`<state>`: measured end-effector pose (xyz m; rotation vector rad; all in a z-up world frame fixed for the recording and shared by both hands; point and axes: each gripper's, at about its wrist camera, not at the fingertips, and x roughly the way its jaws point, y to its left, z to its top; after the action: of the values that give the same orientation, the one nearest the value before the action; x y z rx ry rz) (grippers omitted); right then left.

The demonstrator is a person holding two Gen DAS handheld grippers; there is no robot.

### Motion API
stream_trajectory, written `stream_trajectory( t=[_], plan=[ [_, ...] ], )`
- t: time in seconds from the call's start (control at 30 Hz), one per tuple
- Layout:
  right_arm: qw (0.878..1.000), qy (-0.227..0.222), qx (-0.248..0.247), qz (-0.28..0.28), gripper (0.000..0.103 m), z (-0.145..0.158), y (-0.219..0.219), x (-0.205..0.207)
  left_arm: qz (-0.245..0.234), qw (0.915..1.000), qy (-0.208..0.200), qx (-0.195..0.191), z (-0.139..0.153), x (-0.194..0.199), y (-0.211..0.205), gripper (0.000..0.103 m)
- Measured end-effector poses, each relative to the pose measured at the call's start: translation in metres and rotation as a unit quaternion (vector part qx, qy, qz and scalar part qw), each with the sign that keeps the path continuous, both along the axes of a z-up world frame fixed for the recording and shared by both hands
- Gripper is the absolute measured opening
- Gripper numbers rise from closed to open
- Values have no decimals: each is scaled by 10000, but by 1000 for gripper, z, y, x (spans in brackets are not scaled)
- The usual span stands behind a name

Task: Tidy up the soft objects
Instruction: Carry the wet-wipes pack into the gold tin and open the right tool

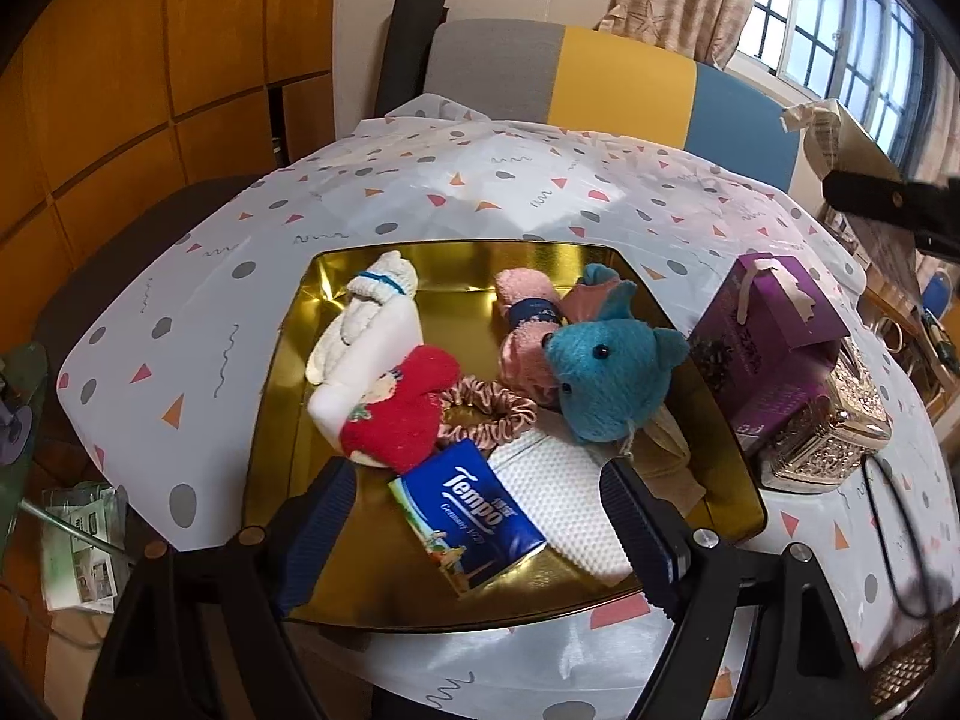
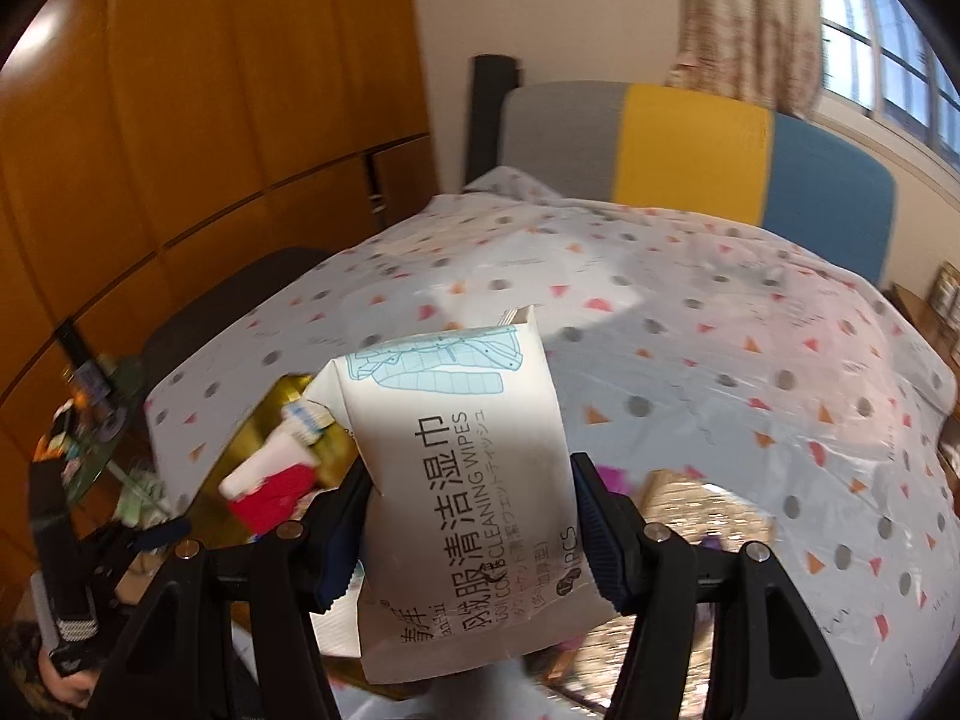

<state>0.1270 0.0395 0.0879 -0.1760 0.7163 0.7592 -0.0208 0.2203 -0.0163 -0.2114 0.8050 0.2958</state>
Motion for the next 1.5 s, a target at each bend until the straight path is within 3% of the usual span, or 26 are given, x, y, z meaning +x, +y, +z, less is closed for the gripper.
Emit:
stream_trajectory(
  t=[0.27, 0.57, 0.83, 1.07, 1.2, 1.33, 1.5],
  plan=[
    [9972, 57, -317, 673, 63, -22, 45, -36, 299, 9995, -68, 24, 4, -8, 20, 85],
    [9886, 609, -596, 1244, 63, -66, 84, -65, 657, 9977, -174, 36, 9, -16, 44, 89],
    [9839, 1159, -1058, 850, 63, -130, 117, -43, 818, 9963, -233, 101, 12, -19, 55, 95],
    [9811, 1299, -1351, 471, 63, -160, 144, -16, 843, 9962, -209, 109, 11, -18, 57, 96],
    [9840, 1153, -1257, 522, 66, -160, 143, -24, 869, 9959, -229, 134, 11, -19, 56, 98],
    [9905, 810, -982, 518, 87, -143, 131, -41, 886, 9957, -259, 119, 13, -19, 54, 98],
    [9955, 528, -702, 361, 87, -120, 104, -57, 877, 9954, -338, 199, 19, -20, 47, 103]
  ],
)
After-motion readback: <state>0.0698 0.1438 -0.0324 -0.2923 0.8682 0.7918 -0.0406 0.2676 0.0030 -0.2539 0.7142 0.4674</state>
